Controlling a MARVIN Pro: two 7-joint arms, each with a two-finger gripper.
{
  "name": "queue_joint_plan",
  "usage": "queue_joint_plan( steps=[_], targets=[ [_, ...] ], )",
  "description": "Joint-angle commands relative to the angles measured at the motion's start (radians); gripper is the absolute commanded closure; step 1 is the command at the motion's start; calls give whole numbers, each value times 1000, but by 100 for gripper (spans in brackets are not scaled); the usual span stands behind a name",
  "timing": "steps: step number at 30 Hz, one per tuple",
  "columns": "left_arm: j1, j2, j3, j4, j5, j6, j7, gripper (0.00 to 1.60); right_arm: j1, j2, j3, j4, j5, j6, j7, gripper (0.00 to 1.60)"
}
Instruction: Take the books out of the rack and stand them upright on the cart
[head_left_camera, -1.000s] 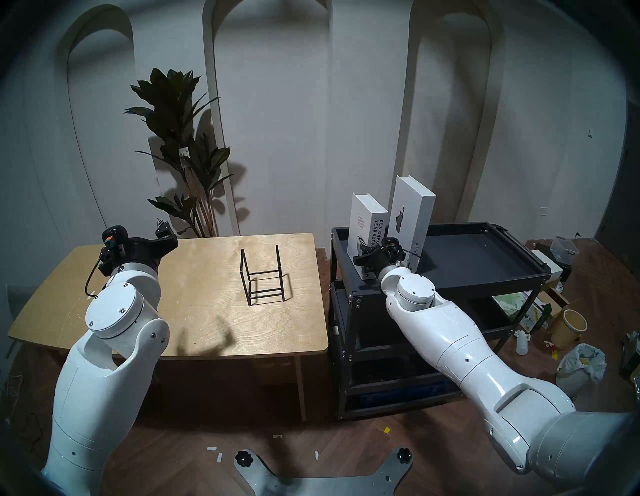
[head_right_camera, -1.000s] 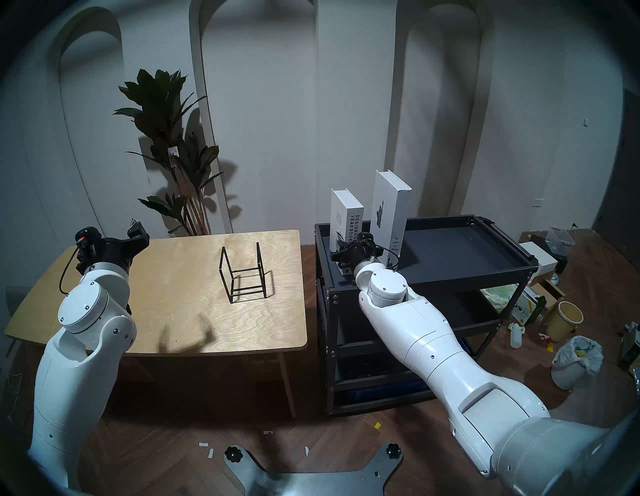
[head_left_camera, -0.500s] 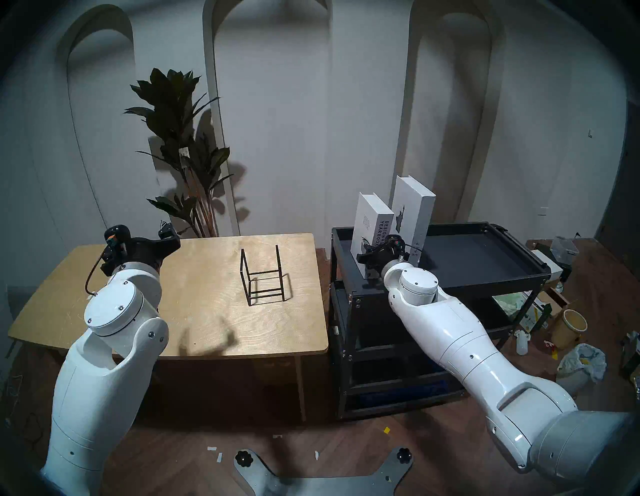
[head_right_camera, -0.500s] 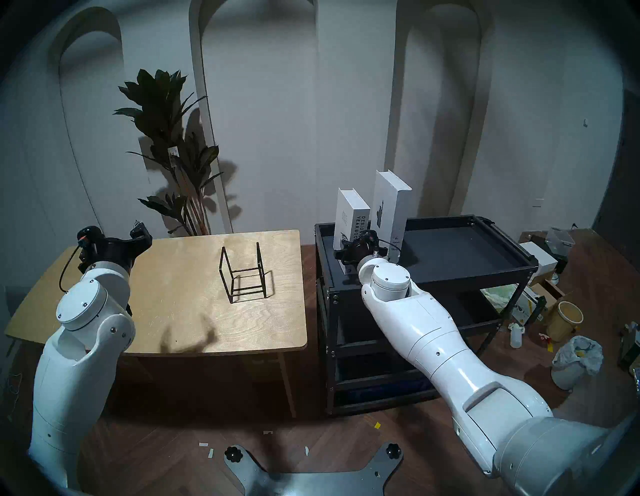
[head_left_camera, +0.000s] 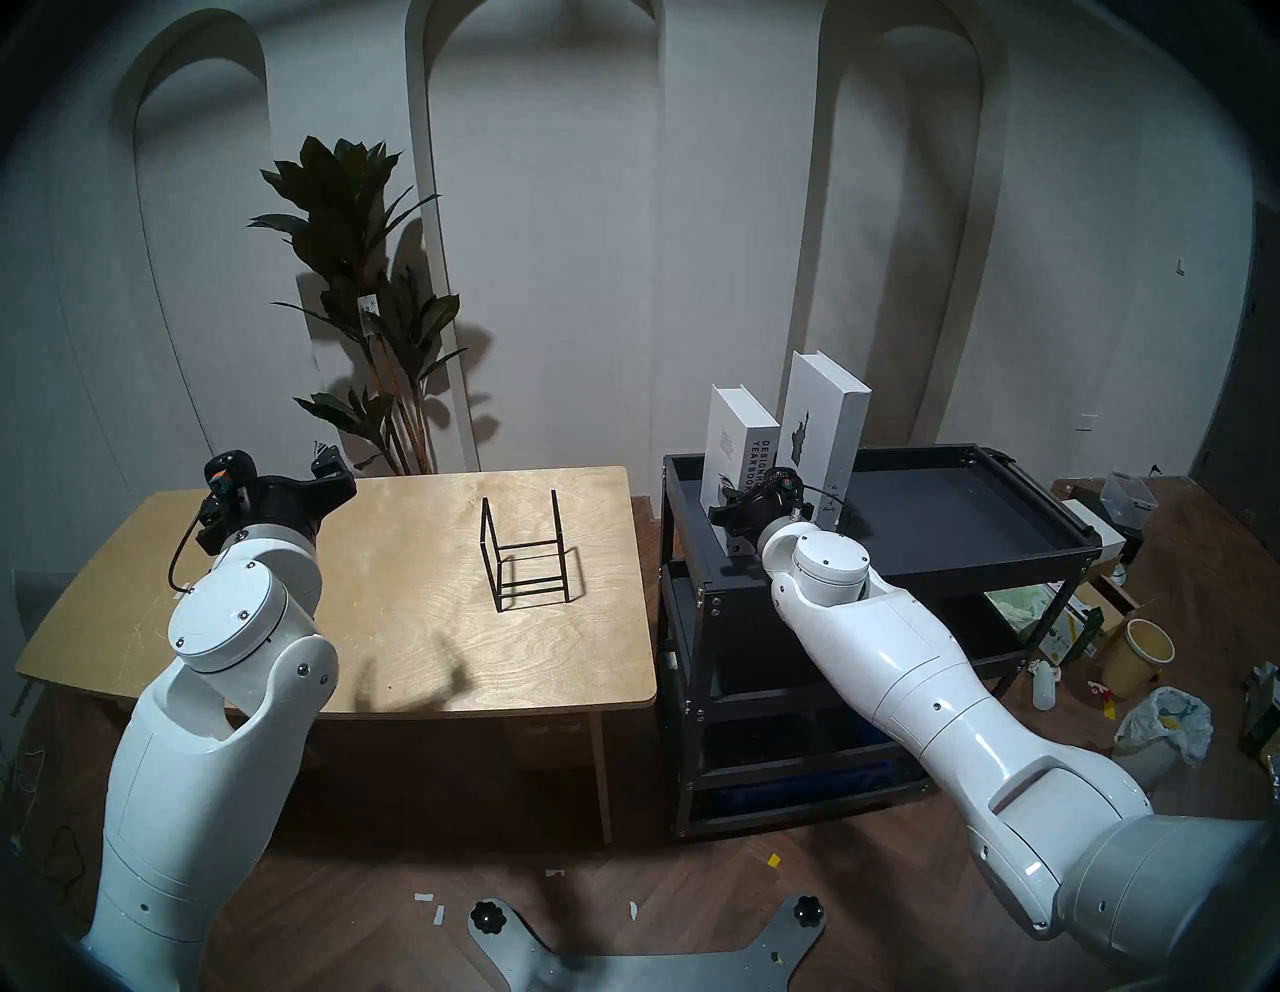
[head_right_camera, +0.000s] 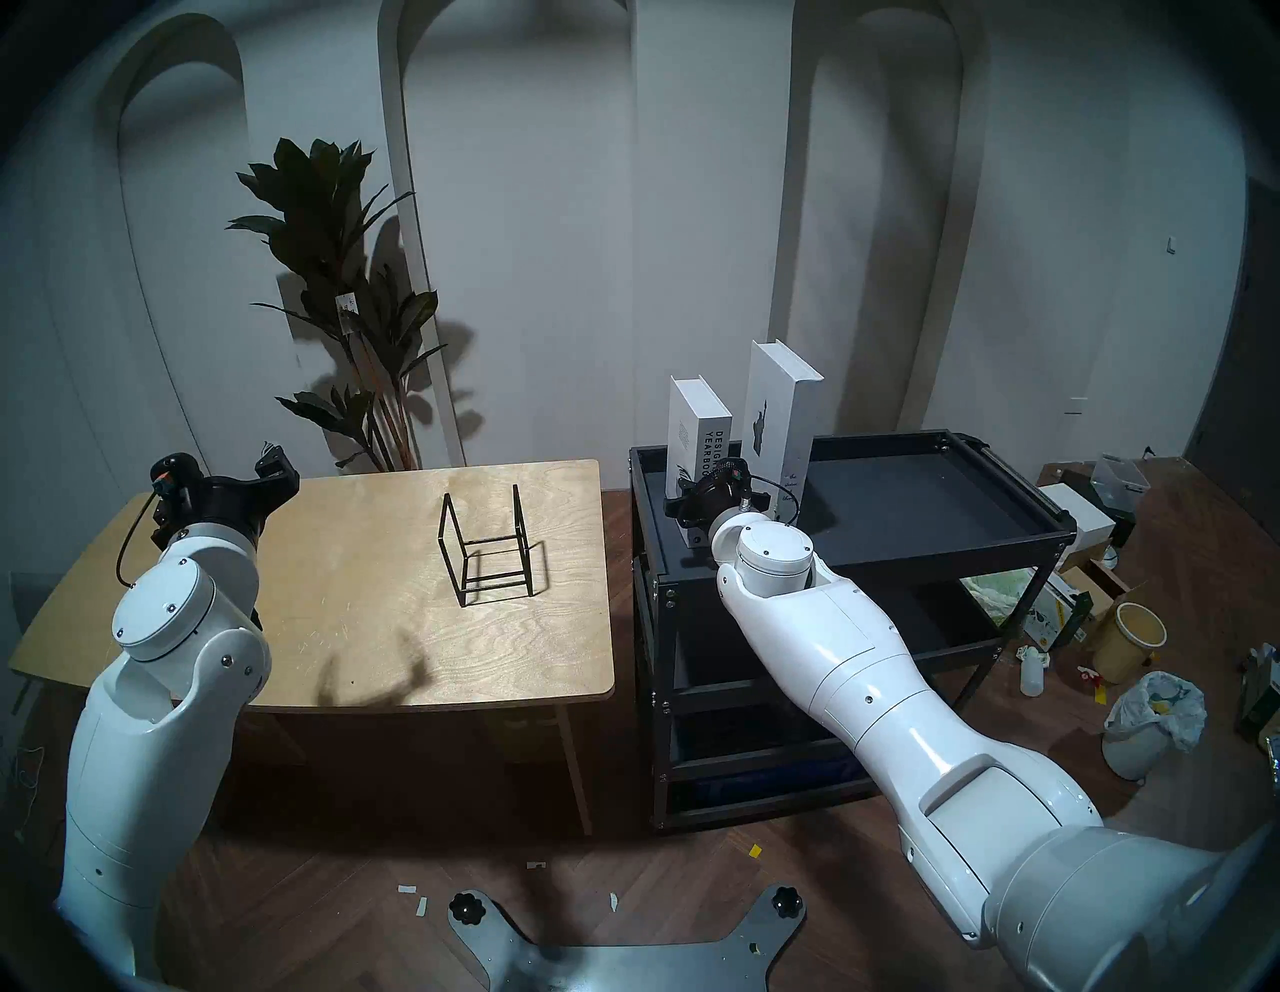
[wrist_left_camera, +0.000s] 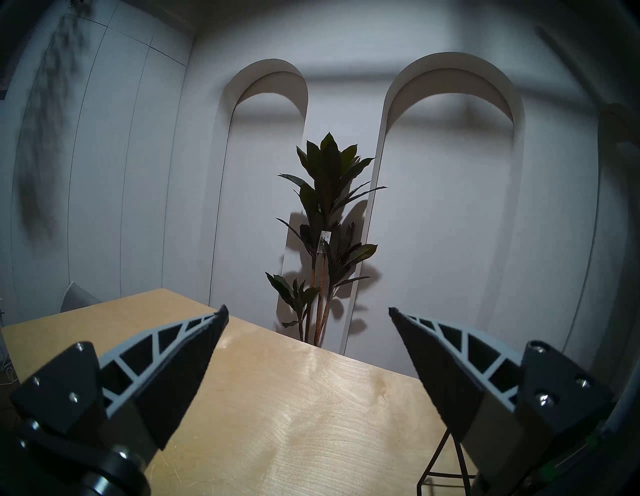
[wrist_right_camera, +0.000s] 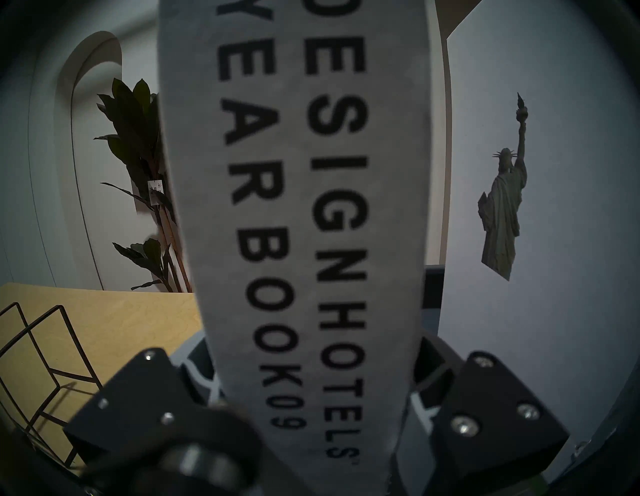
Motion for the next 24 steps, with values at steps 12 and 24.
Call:
queue_joint_plan(
  steps=[12, 24],
  targets=[
    [-21, 4, 10, -10, 3, -6, 6, 0, -35, 39, 7, -91, 17, 28, -3, 0],
    [-27, 8, 9, -5, -1, -7, -5, 0, -74, 68, 35, -243, 17, 72, -84, 0]
  ],
)
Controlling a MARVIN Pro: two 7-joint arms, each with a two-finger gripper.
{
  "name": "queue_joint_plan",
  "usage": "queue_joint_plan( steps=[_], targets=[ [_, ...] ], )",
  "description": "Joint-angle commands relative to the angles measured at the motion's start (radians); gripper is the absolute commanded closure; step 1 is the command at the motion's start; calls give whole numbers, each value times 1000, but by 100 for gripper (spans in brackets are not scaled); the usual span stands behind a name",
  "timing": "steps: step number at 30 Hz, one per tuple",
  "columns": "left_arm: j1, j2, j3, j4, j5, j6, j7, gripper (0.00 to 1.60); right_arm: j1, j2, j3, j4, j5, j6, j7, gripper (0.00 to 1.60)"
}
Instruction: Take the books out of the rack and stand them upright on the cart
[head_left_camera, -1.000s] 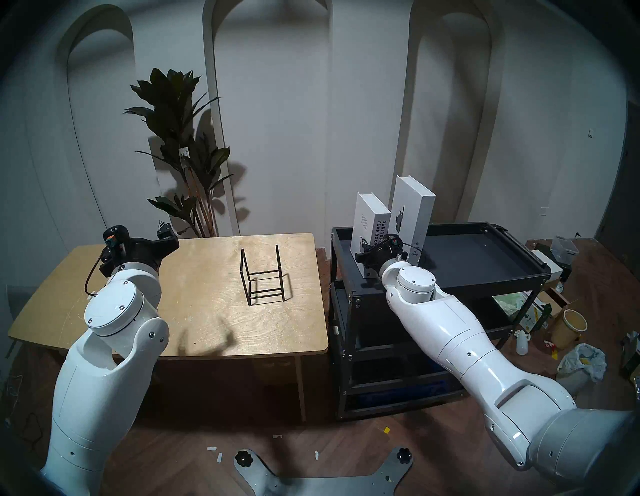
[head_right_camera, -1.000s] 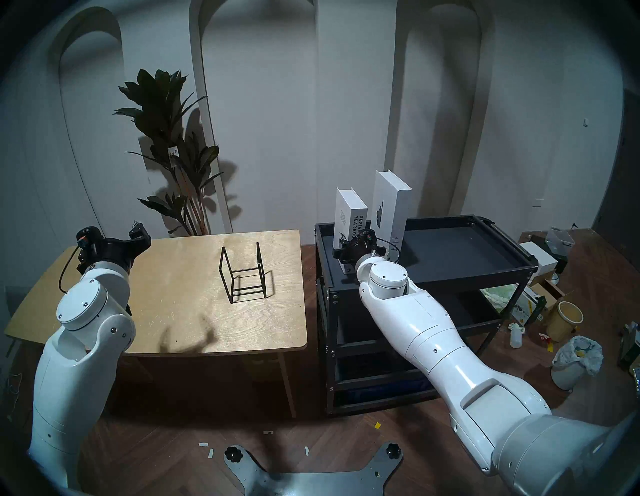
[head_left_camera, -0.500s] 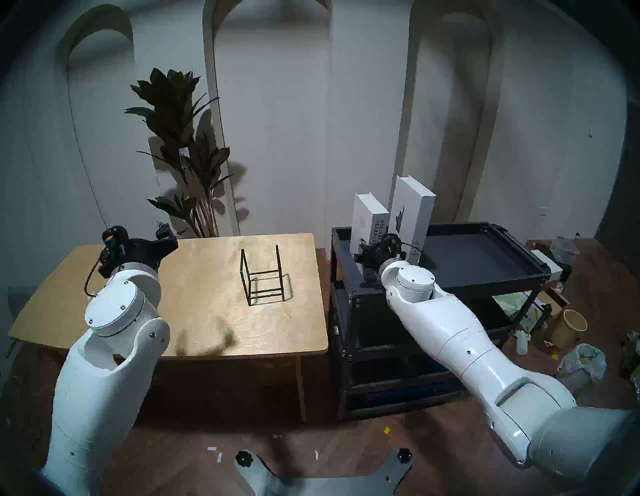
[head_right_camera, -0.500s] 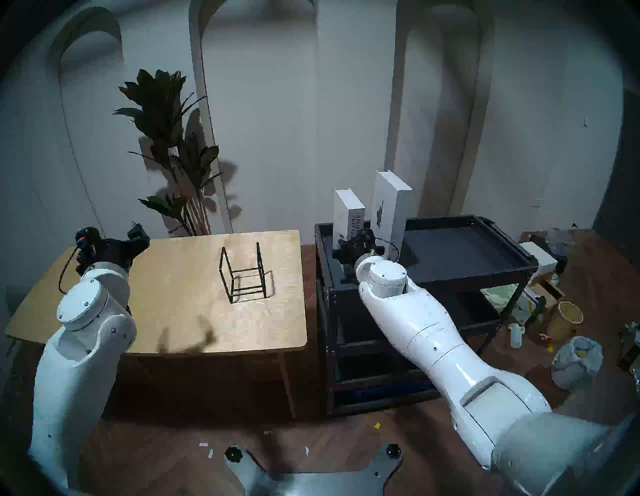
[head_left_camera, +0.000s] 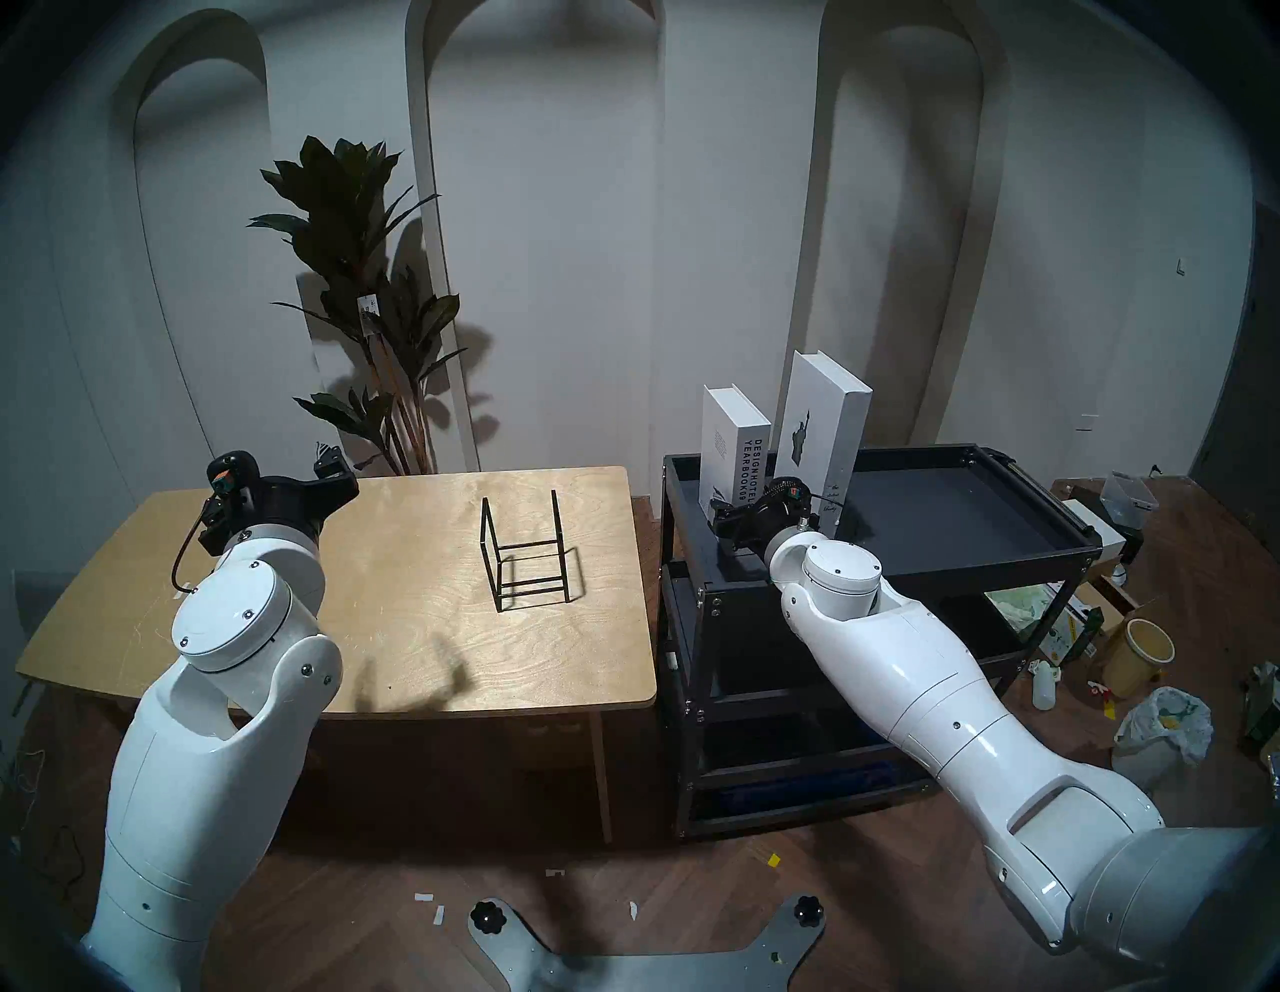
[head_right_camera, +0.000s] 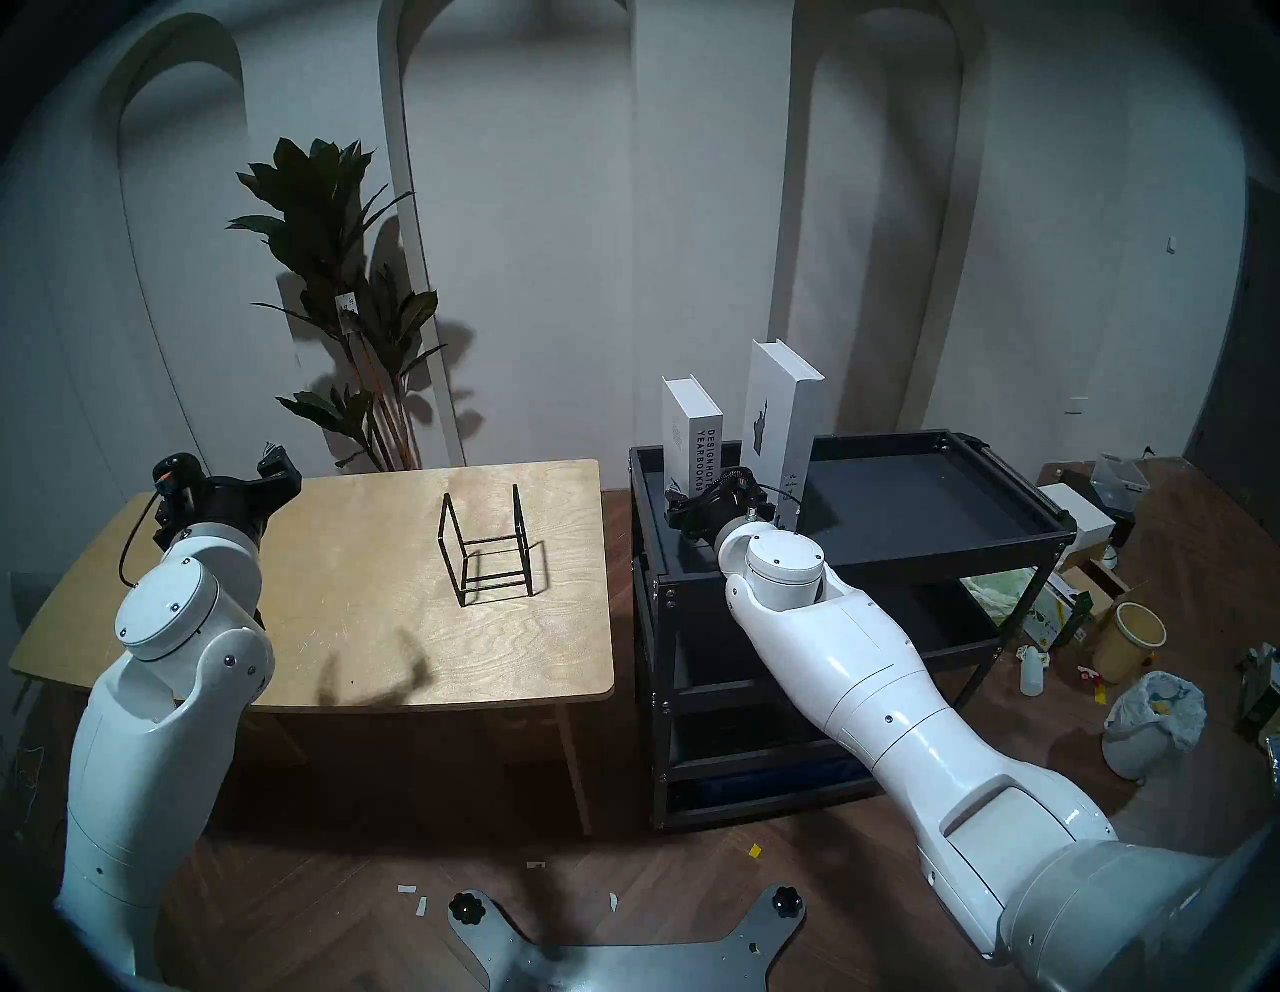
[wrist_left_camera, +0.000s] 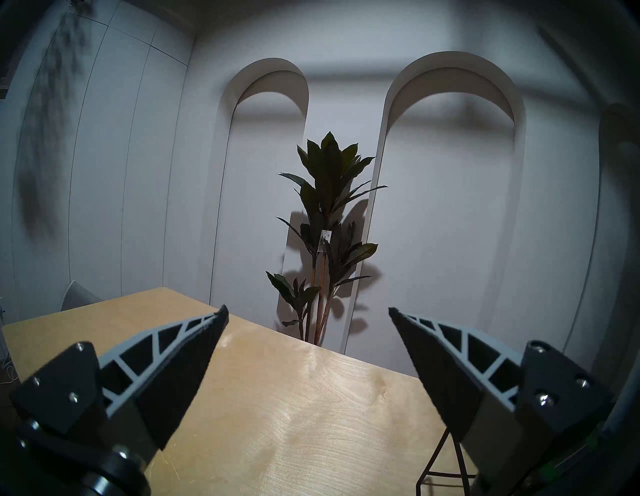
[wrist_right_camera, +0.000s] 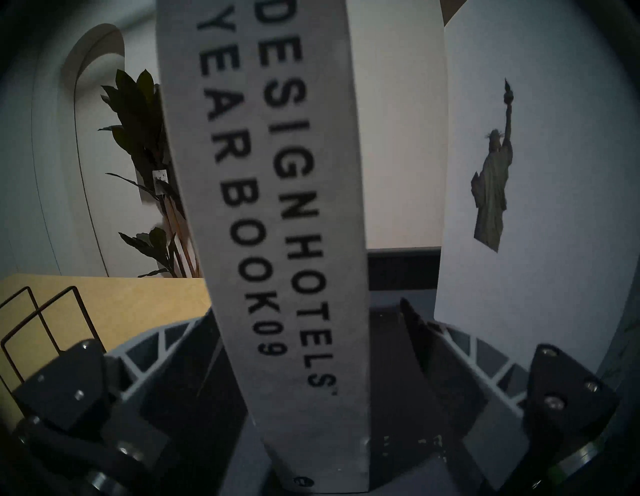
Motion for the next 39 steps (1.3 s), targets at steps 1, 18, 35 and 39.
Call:
queue_joint_plan(
  steps=[1, 18, 35, 39],
  targets=[
    [-19, 6, -3, -9, 1, -5, -9, 0, -8, 17, 22, -113, -14, 5, -59, 0],
    [-3, 48, 44, 36, 65, -83, -102, 0, -130, 63, 68, -326, -5, -17, -129, 0],
    [-22, 138, 39, 204, 139, -204, -240, 0, -297, 119, 95, -525, 86, -134, -10, 0],
    [-26, 161, 18, 264, 136, -263, -310, 0, -336, 133, 97, -592, 102, -153, 10, 0]
  ],
)
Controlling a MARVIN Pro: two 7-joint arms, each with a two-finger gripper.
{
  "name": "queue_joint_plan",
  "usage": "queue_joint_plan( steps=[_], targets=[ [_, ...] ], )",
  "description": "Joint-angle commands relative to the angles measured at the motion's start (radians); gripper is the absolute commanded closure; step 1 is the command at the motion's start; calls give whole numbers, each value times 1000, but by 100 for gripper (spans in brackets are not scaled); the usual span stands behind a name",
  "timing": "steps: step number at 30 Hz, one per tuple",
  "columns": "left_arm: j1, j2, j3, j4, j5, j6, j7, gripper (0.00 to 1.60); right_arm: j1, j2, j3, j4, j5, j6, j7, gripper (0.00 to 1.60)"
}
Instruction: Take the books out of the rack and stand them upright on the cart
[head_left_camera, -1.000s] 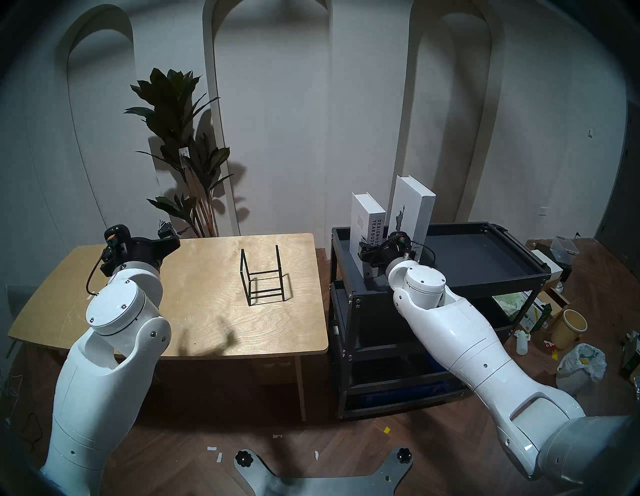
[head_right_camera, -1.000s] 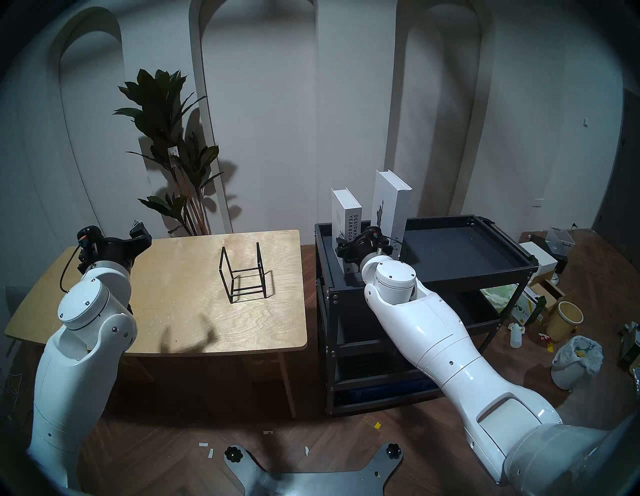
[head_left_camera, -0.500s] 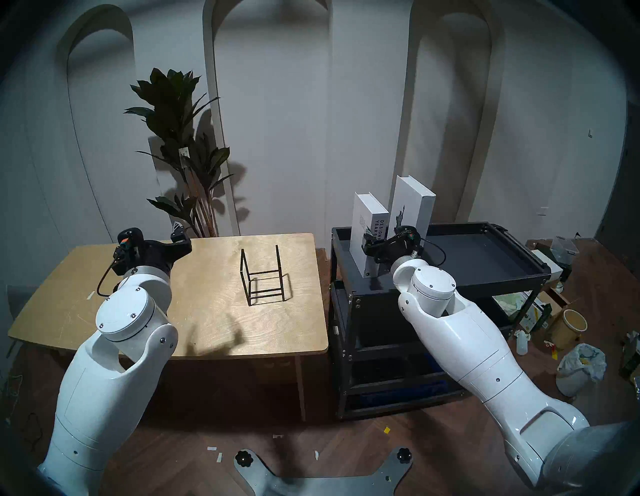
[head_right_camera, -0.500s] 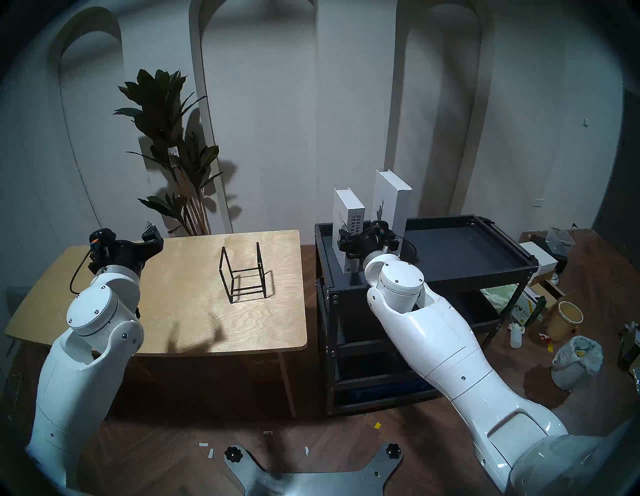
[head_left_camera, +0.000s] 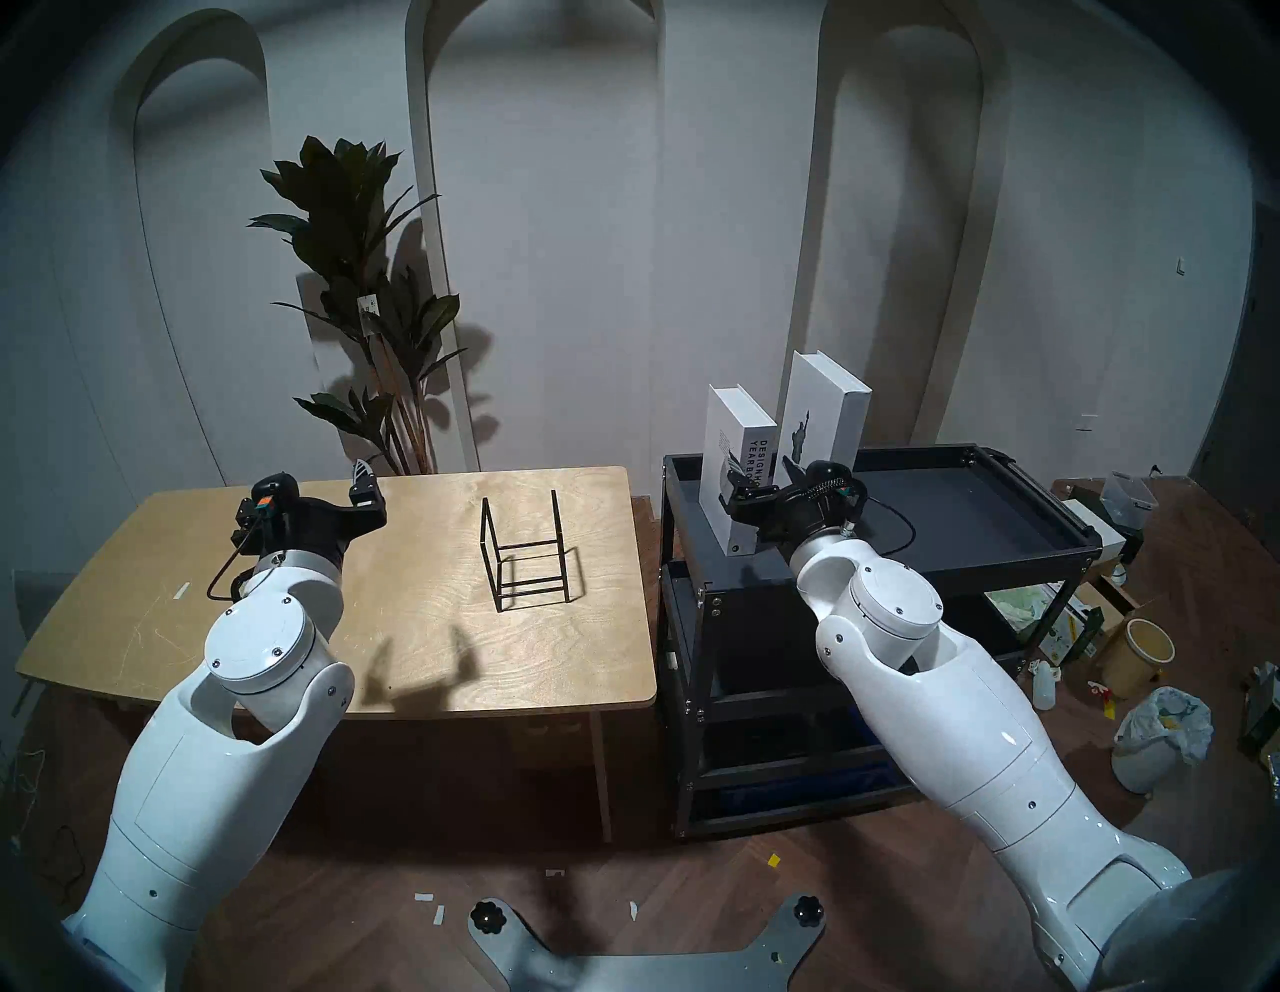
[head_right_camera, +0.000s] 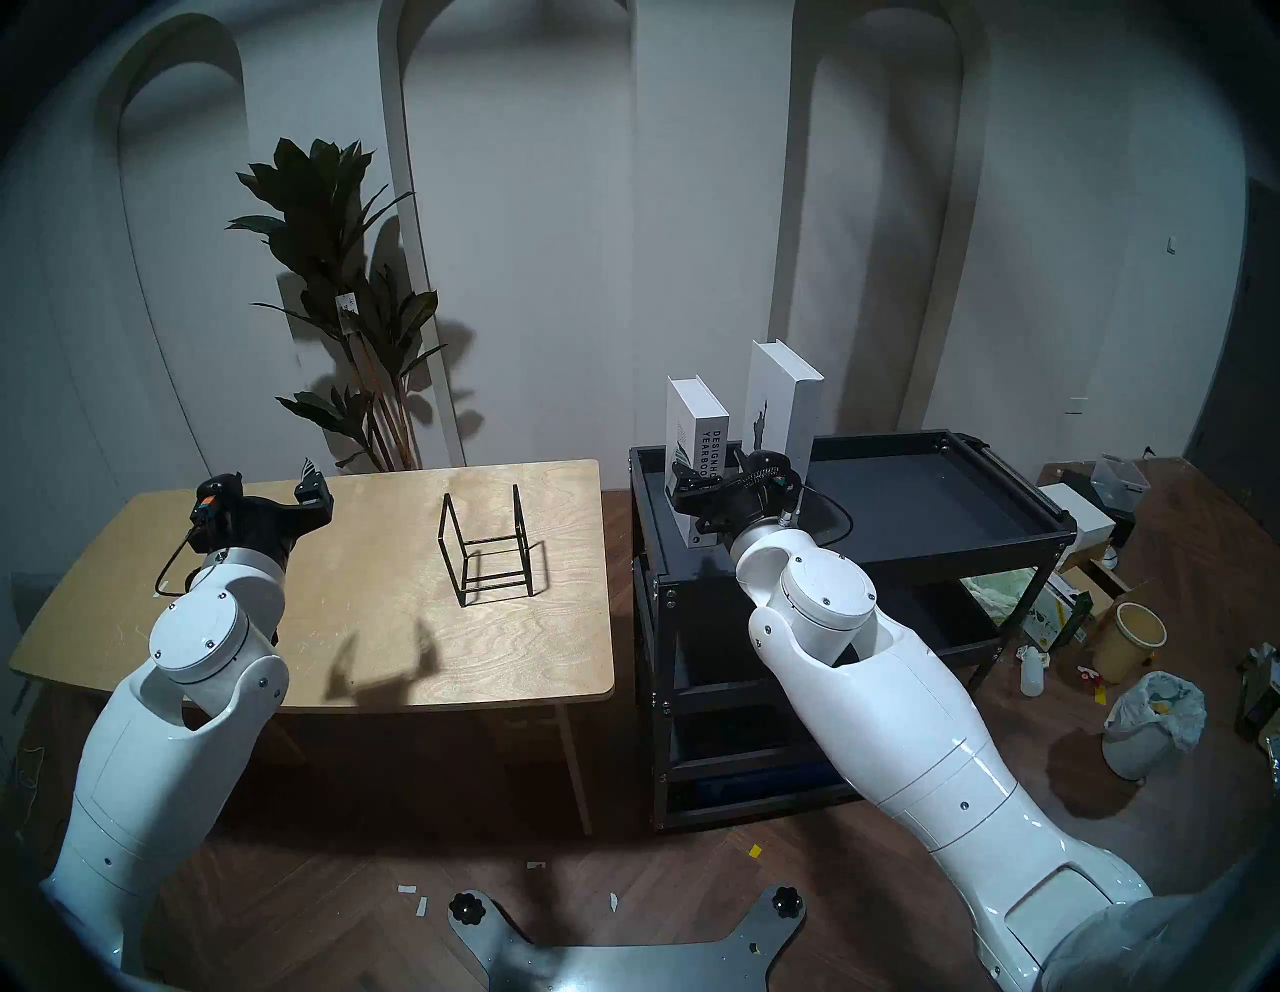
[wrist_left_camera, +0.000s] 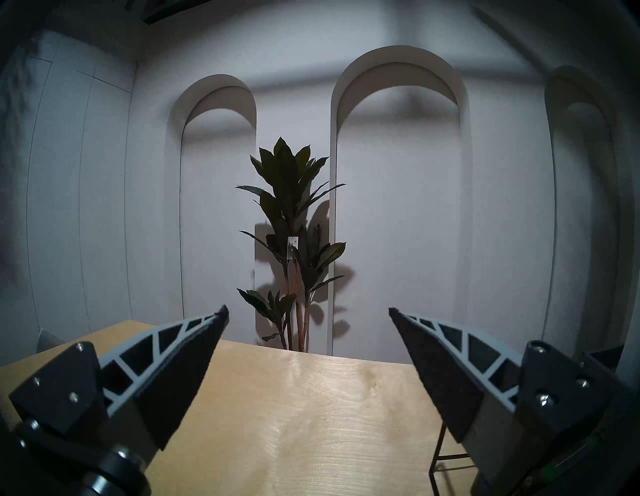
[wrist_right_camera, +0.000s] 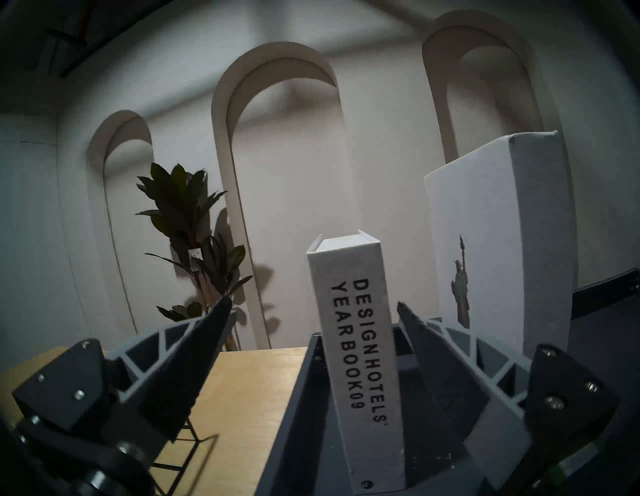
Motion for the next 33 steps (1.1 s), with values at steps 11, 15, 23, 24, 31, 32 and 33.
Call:
queue_joint_plan(
  steps=[11, 15, 23, 24, 31, 32, 33],
  targets=[
    [-33, 60, -44, 204, 20, -258, -288, 0, -102, -6, -70, -144, -171, -96, -102, 0],
    [-62, 57, -27, 277, 13, -332, -356, 0, -84, -51, -98, -95, -266, -109, -185, 0],
    [-81, 71, -41, 314, -36, -365, -452, 0, -6, -109, -139, -1, -354, -119, -260, 0],
    [-75, 77, -48, 305, -51, -357, -463, 0, 3, -110, -143, 7, -359, -125, -257, 0],
    [-21, 126, -95, 235, -137, -292, -523, 0, 31, -118, -155, 28, -372, -136, -260, 0],
    [-14, 131, -102, 228, -150, -283, -530, 0, 34, -120, -156, 32, -375, -140, -263, 0],
    [-9, 130, -106, 223, -152, -274, -522, 0, 36, -122, -158, 35, -378, -143, -267, 0]
  ],
)
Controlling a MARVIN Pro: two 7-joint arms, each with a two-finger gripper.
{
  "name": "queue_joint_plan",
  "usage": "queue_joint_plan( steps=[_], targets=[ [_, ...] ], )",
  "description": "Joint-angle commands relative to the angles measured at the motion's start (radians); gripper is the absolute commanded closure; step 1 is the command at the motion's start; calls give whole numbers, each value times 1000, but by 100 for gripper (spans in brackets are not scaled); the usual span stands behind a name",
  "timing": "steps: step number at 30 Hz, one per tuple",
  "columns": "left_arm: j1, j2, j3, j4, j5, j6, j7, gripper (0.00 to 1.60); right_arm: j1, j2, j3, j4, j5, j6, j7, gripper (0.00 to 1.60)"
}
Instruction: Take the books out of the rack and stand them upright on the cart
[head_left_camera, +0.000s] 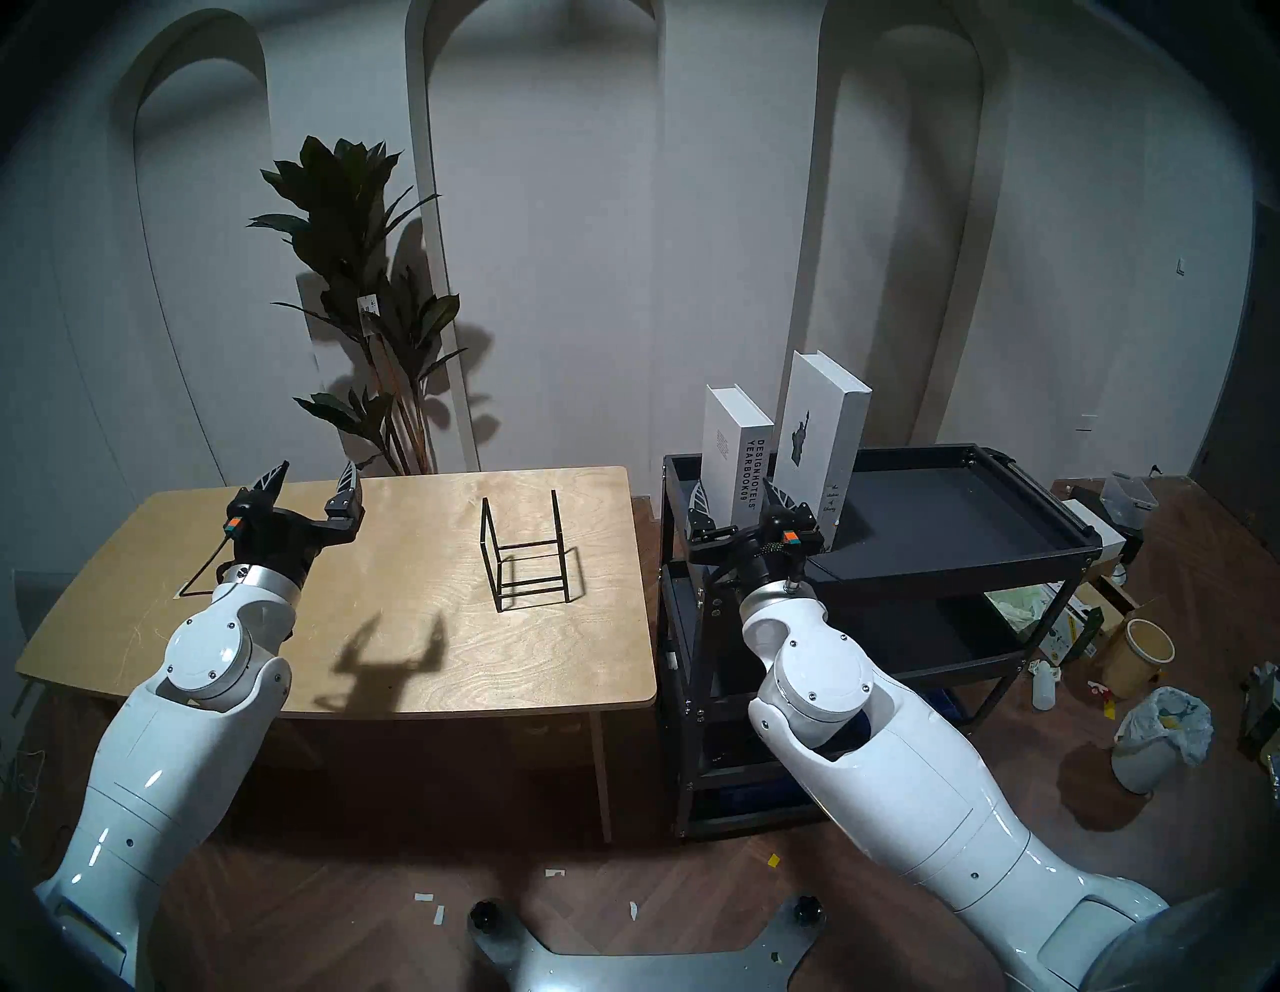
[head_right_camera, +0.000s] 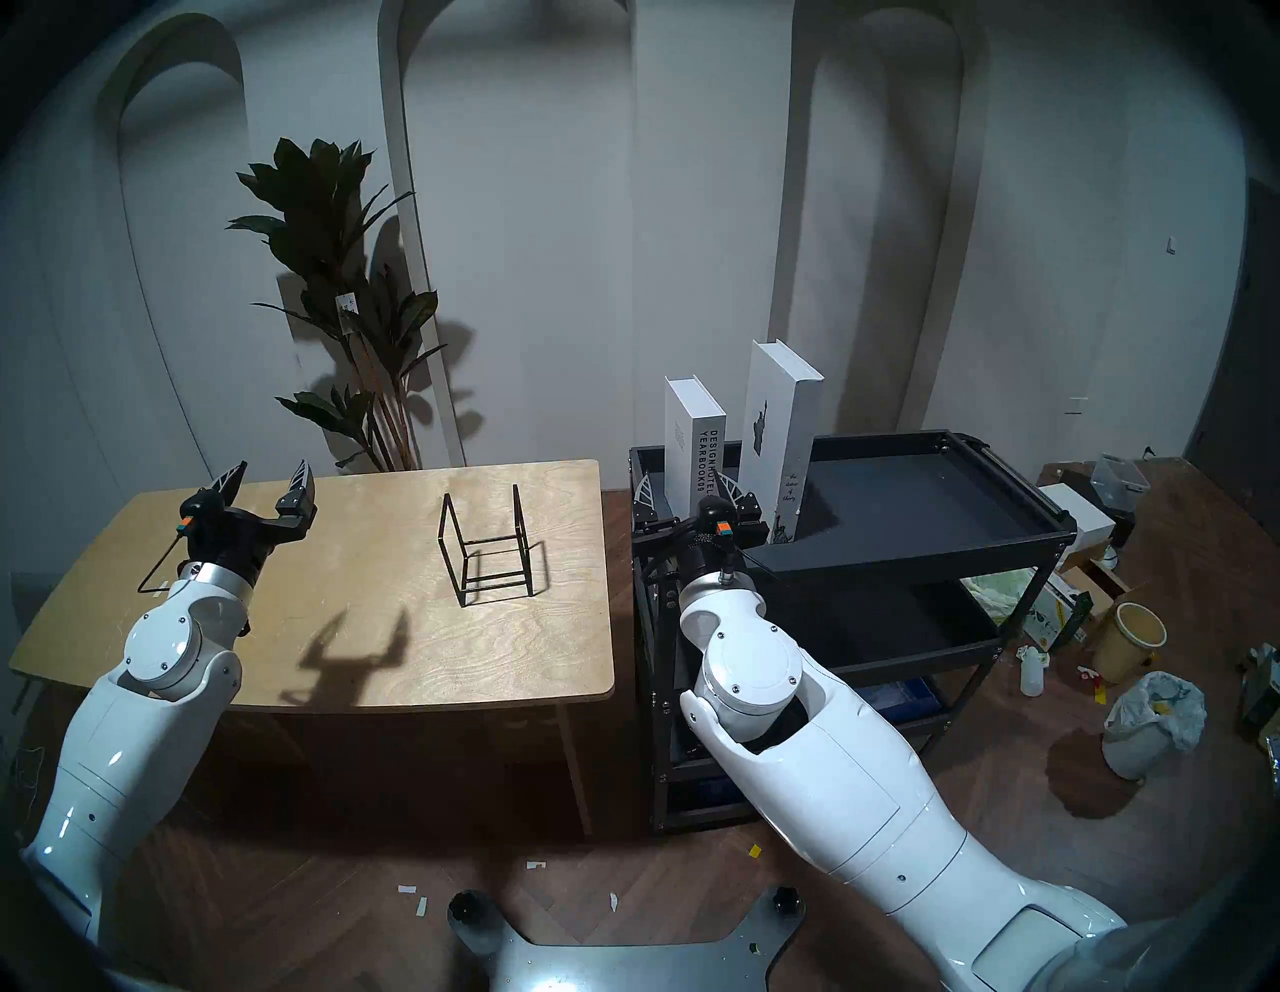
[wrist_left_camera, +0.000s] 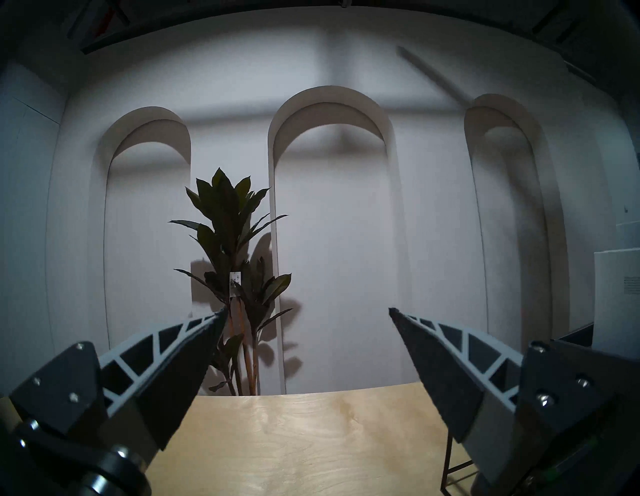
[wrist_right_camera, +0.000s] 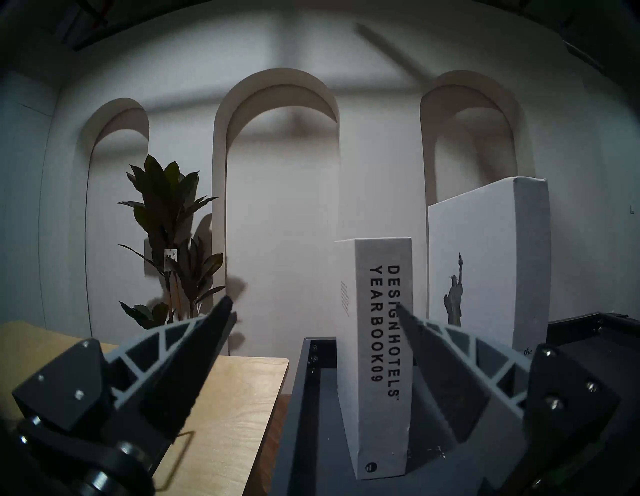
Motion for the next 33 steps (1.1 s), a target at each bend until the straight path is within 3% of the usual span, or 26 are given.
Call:
queue_joint_plan(
  steps=[1, 4, 6, 8, 19, 27, 33],
  targets=[
    [29, 48, -53, -67, -58, 55, -26, 0, 57, -34, 0, -3, -27, -31, -10, 0],
    [28, 35, -49, -65, -52, 77, 3, 0, 53, -23, 2, -11, -14, -28, -1, 0],
    [19, 29, -35, -52, -37, 75, 6, 0, 51, 21, 11, -36, 56, -12, 84, 0],
    [14, 25, -25, -44, -34, 76, 4, 0, 66, 72, -4, -50, 117, -13, 95, 0],
    [-4, 14, 3, -43, -14, 90, 38, 0, 149, 192, 14, -15, 281, 48, 292, 0],
    [-16, 15, 25, -47, 32, 105, 94, 0, 175, 218, 23, 11, 317, 71, 437, 0],
    [-19, 16, 32, -48, 38, 105, 107, 0, 181, 218, 27, 23, 327, 73, 473, 0]
  ],
)
